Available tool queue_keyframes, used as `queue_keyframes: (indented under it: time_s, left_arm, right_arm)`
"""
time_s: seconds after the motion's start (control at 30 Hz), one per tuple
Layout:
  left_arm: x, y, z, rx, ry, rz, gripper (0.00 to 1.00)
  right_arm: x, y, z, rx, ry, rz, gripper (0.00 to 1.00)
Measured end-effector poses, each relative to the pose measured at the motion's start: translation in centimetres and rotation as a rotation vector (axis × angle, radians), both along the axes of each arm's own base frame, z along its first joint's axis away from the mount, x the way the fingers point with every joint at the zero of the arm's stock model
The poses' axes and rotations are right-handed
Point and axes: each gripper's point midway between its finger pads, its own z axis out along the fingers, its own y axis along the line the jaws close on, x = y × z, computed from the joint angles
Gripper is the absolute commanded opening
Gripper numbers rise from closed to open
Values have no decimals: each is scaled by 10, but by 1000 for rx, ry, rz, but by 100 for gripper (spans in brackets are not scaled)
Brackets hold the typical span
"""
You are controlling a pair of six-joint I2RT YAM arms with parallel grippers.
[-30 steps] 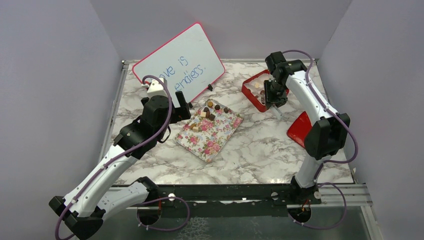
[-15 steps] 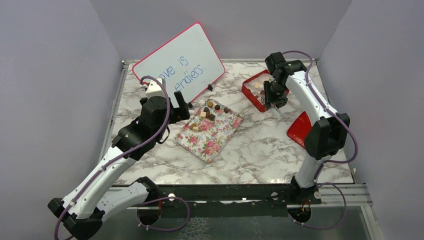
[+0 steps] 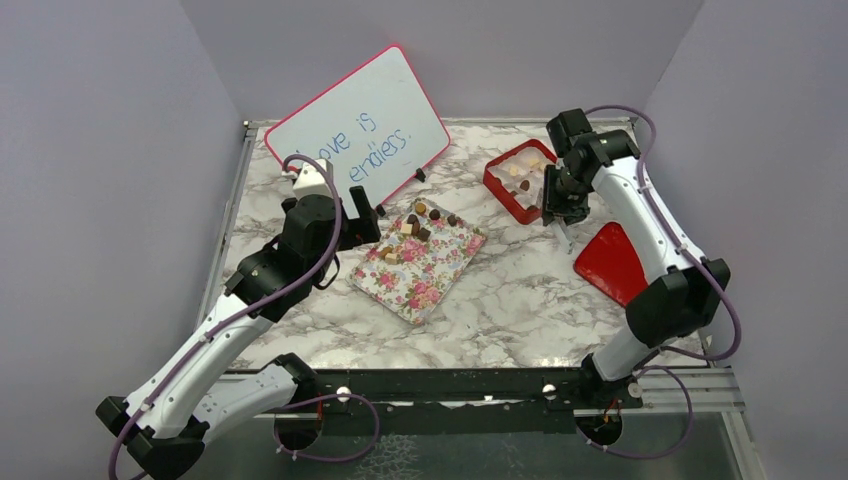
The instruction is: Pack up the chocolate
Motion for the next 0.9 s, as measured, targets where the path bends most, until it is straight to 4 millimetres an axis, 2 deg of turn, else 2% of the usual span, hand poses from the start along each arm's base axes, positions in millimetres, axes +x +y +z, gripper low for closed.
queue_keyframes:
  time_s: [0.1,0.17,0.33,0.73,0.9]
  left_arm:
    - [0,-1,-2,-2,5,-4,99]
    - [-1,-2,-2,-5,6,-10,99]
    - [-2,-5,-3,-12,14,-24,99]
    - [-1,-10,-7,-14,32,-43,99]
    - [0,-11,-10,-9,39,-43,99]
  right_arm:
    - [-14,-3,3,9,-7,-20,40]
    - [-23,-5,-2,9,8,-33,40]
    - [-45,-8,-30,4,82,-55,41]
    - [-69,-7,-86,21,116,-80,45]
    - [-89,-1,-115,7,164,-65,45]
